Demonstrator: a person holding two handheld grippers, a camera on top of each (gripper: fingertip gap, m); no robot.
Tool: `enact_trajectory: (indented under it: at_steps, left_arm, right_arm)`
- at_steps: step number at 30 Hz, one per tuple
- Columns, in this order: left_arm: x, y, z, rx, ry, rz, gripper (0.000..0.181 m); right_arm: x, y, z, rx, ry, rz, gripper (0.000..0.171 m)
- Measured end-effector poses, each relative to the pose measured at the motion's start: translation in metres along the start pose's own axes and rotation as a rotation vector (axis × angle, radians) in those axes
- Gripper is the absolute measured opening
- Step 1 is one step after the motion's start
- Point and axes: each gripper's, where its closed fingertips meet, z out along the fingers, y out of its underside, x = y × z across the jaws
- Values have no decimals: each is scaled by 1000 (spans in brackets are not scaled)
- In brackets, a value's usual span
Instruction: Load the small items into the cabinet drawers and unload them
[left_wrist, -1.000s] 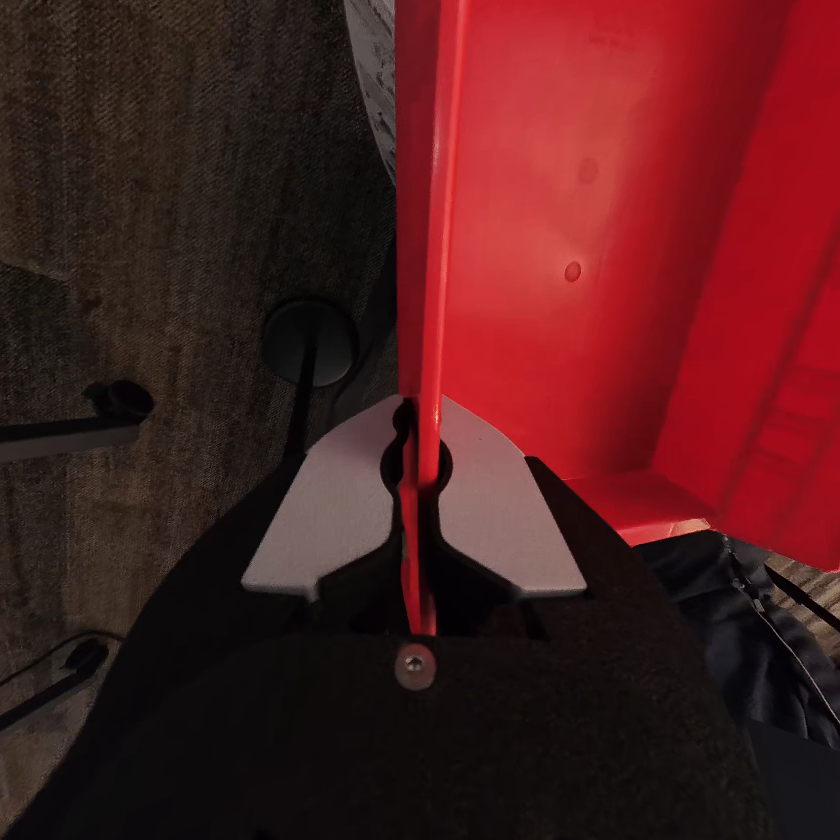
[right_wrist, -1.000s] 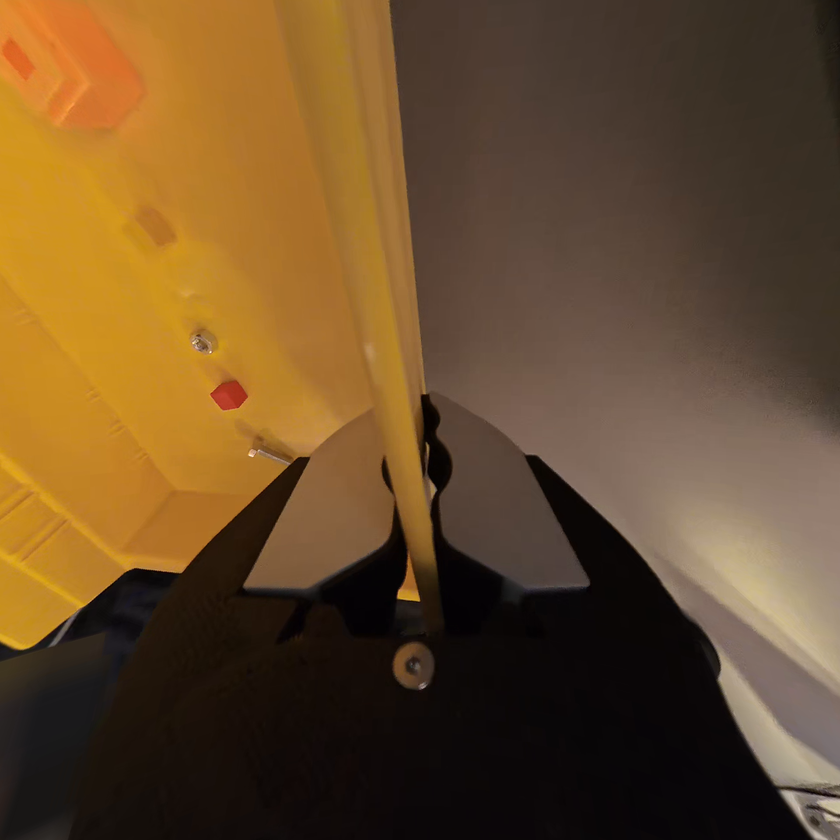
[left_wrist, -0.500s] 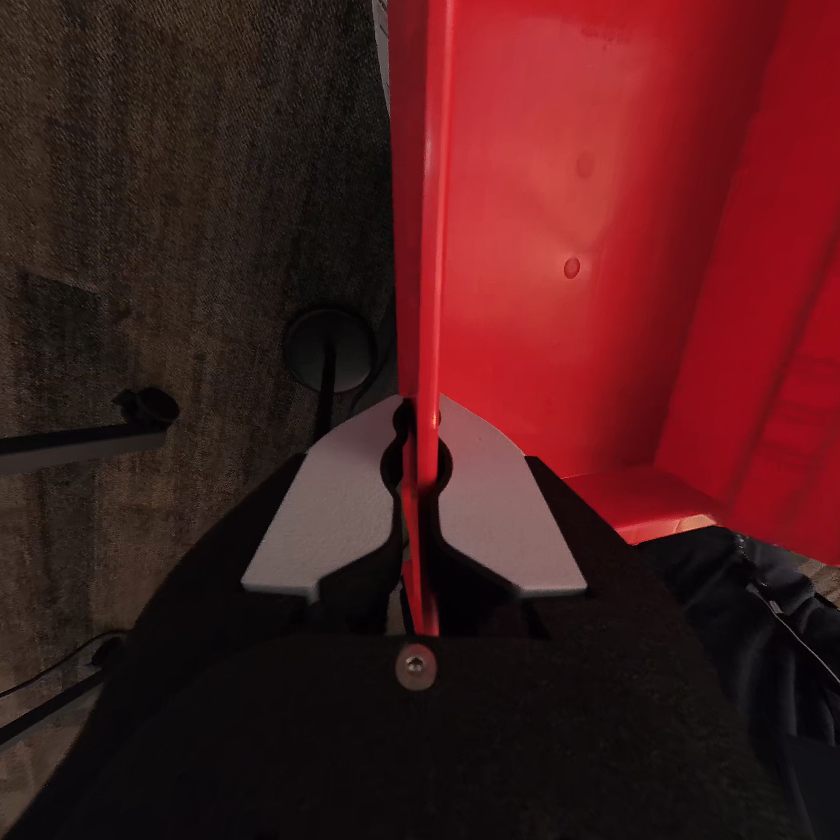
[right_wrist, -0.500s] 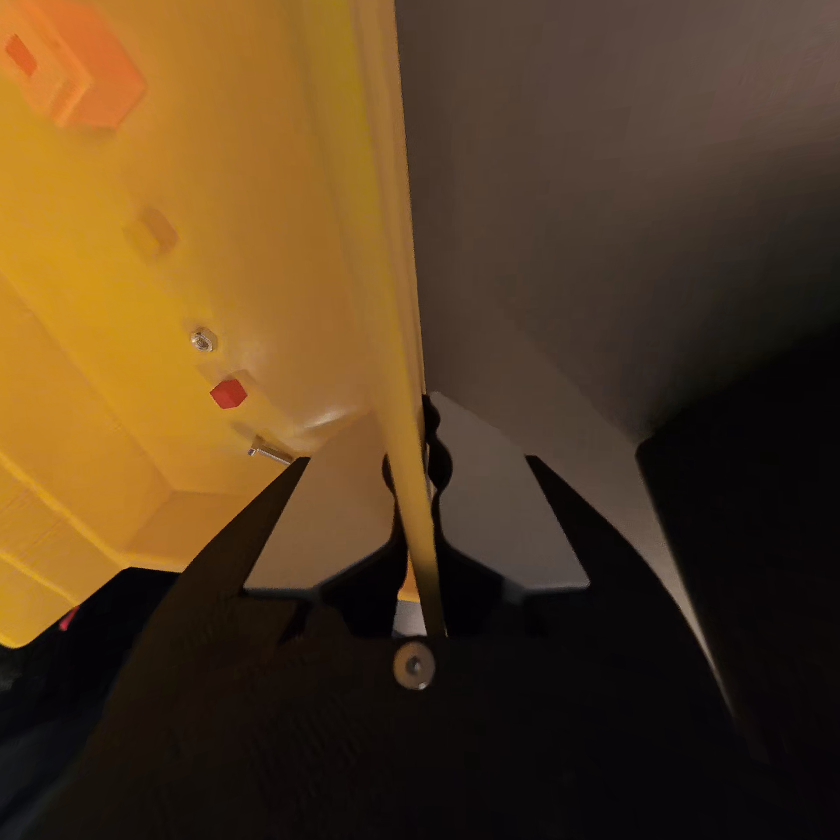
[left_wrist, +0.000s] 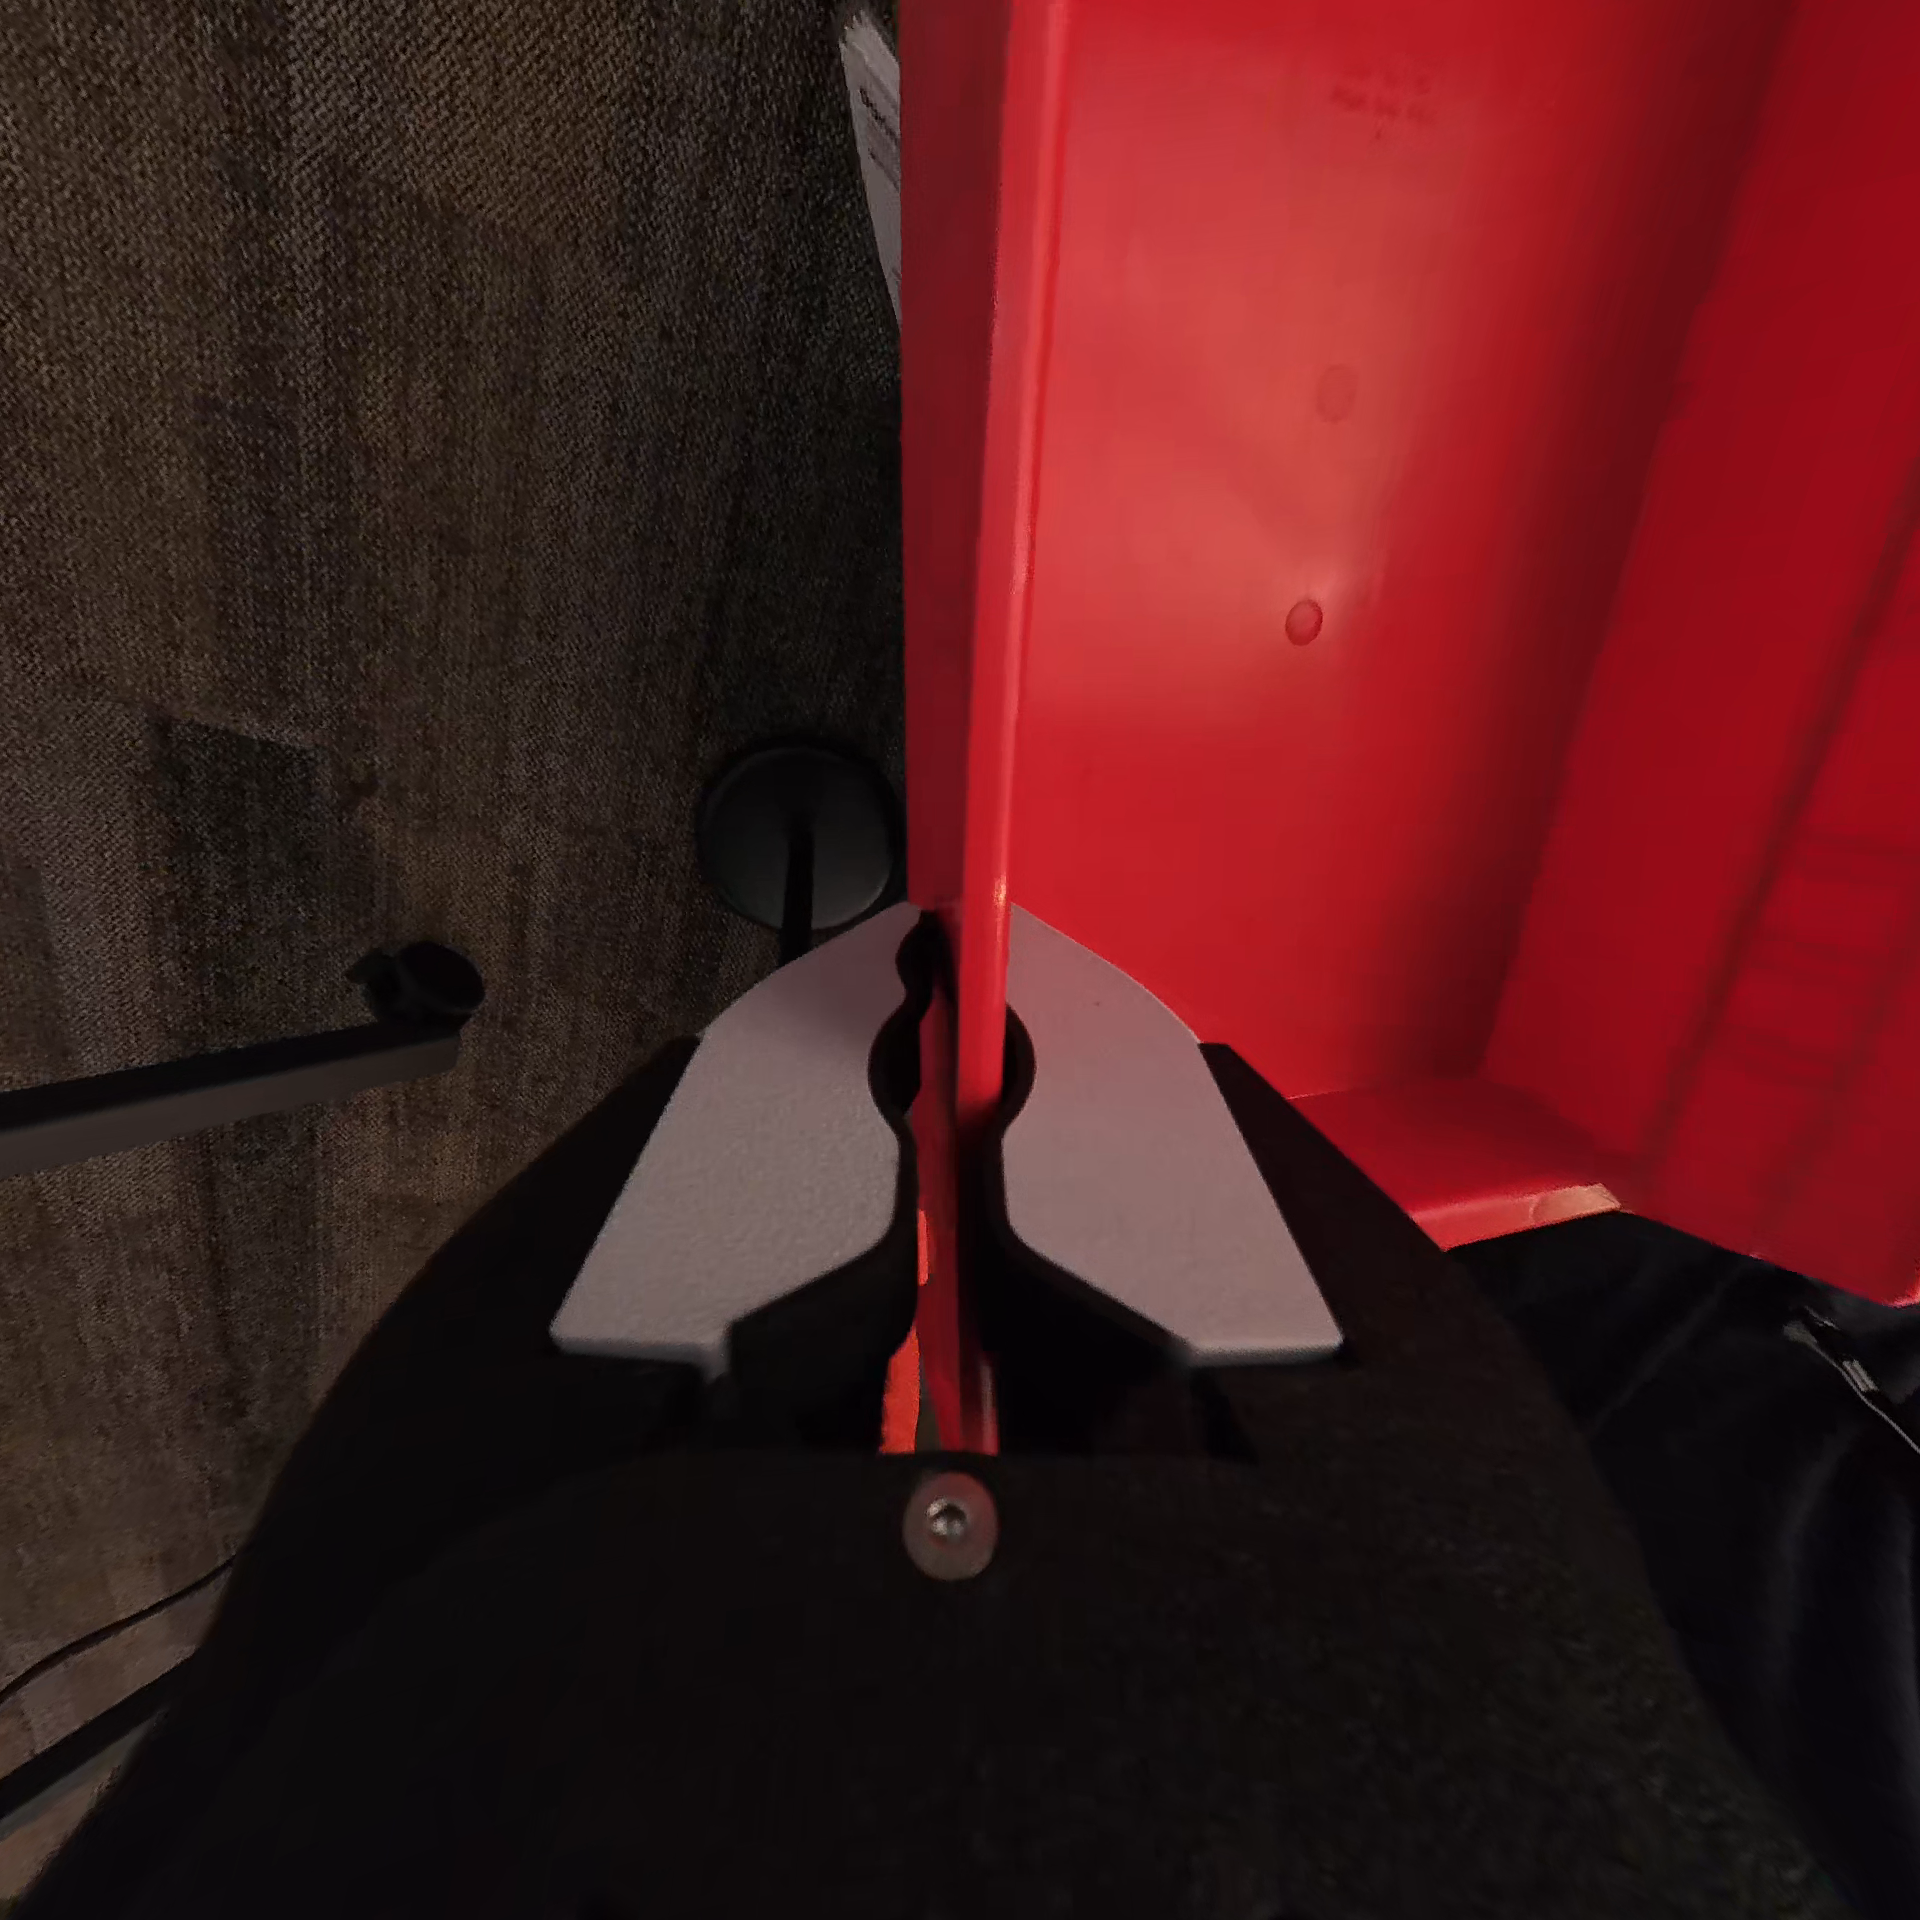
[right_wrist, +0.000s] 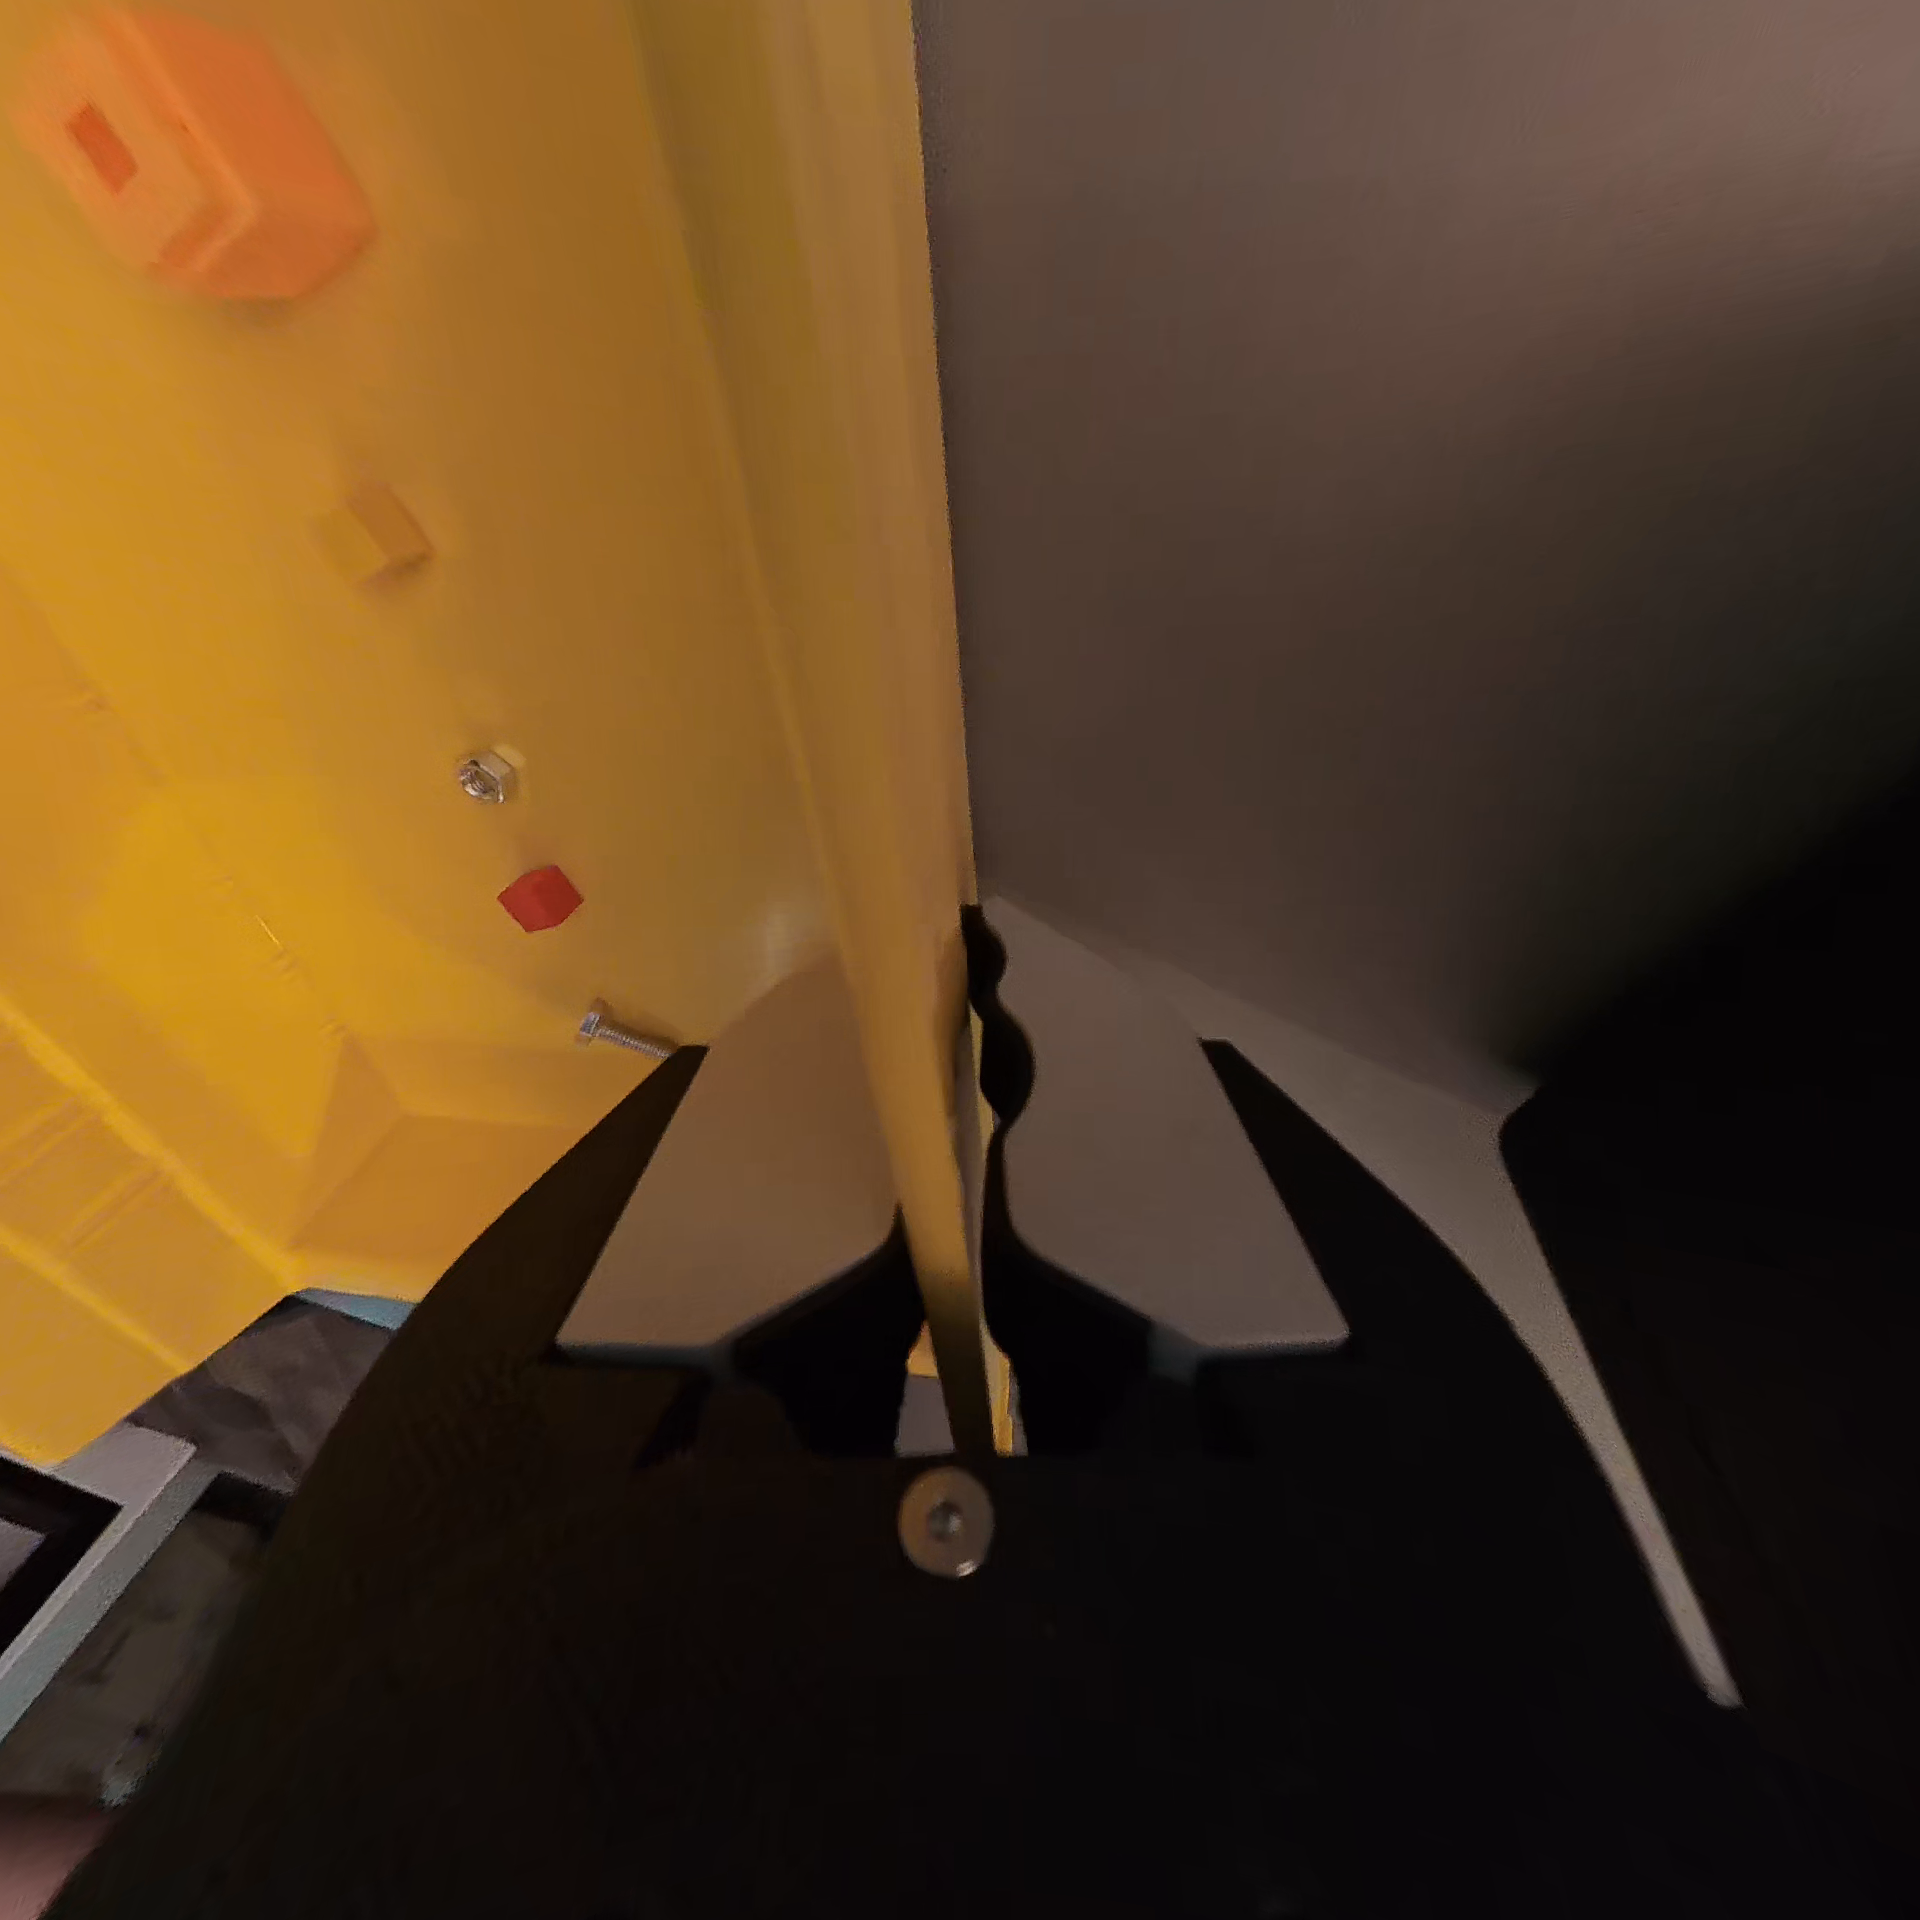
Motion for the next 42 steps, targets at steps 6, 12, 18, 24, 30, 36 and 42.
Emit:
enact_trajectory:
  at_steps: [6,12,18,24,30,36,42]
  left_arm:
    - [6,5,-3,13,24,8,5]
    - [16,16,-31,26,-4,43,5]
    - [53,29,-73,29,-23,151,5]
    - [125,34,-109,40,0,321,6]
    - [233,34,-116,12,-4,554,7]
    - [397,51,-84,-72,109,859,6]
    - [589,92,-24,-159,319,1127,6]
  right_arm:
    - [0,-13,-30,177,38,-78,9]
    - [0,-3,-122,351,268,-317,12]
    - [-5,73,-235,359,116,-424,12]
    - [67,167,-332,344,165,-379,14]
    - [153,268,-391,329,203,-265,14]
    - [230,367,-423,349,205,-139,14]
    - [298,452,-443,404,188,-8,14]
